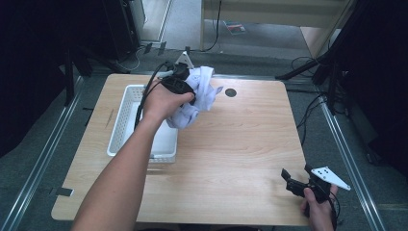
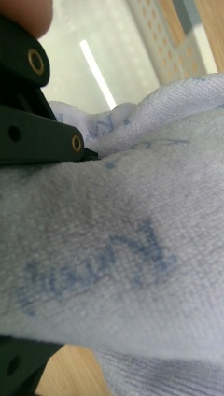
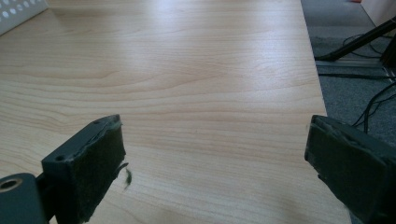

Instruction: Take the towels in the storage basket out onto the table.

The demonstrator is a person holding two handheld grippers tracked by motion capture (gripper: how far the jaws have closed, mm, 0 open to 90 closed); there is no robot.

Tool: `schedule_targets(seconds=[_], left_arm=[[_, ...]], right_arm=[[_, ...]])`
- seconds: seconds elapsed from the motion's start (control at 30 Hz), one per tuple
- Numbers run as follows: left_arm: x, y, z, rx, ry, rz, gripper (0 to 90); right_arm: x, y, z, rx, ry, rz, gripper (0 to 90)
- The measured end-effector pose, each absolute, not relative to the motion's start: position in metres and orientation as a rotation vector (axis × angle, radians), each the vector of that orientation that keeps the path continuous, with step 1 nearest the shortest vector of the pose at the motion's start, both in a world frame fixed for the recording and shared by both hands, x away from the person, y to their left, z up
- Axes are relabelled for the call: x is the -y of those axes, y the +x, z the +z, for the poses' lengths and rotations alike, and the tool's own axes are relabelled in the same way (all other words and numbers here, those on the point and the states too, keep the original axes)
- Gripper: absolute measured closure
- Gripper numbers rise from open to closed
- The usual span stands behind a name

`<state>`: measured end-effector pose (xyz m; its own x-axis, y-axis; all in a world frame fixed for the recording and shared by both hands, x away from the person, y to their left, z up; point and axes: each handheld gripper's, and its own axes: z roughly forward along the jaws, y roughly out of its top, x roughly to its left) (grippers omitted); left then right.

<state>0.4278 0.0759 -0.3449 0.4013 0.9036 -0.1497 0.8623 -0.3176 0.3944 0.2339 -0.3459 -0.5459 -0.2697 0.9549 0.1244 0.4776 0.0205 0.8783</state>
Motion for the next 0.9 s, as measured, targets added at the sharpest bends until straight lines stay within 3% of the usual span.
schedule_targets(seconds=[0.9], left_arm=[[0.025, 0.437, -0.415, -1.438, 2.323, -0.007, 58.7]], right_arm=[[0.346, 0.234, -0.546, -1.782, 1.458, 1.216, 4.5]])
